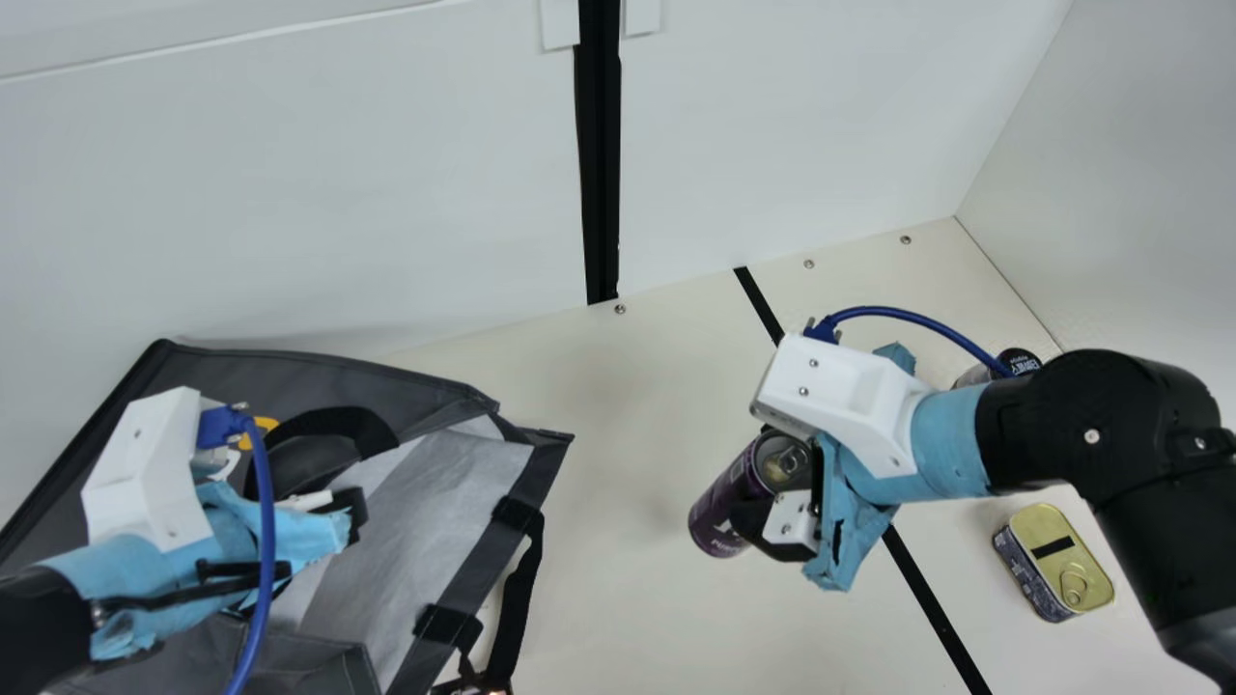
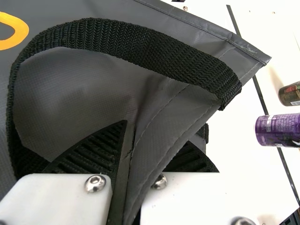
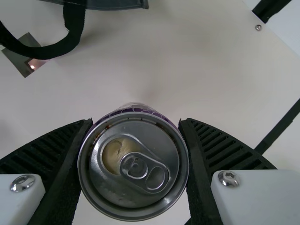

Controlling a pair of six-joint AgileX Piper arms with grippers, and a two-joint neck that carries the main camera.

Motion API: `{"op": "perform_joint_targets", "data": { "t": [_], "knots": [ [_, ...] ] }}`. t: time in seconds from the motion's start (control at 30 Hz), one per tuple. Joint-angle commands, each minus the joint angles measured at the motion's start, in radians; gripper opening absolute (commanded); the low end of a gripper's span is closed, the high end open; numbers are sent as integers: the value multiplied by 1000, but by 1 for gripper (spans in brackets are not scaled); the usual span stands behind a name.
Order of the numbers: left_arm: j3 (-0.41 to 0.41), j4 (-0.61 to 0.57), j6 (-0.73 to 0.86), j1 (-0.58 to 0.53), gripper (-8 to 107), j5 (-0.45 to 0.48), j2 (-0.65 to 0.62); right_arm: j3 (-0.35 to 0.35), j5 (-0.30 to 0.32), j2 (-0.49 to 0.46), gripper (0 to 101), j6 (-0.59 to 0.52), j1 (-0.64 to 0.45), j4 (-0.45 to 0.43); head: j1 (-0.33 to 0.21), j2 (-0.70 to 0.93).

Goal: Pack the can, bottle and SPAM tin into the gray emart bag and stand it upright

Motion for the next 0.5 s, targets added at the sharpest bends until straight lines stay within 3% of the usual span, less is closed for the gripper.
{"op": "perform_joint_targets", "data": {
  "t": [0.0,0.47],
  "knots": [
    [0,0,0,0,-8,0,0,4,1,-5,0,-1,6,9,-23,-2],
    [0,0,0,0,-8,0,0,5,1,-50,0,25,68,136,-23,-2]
  ]
}}
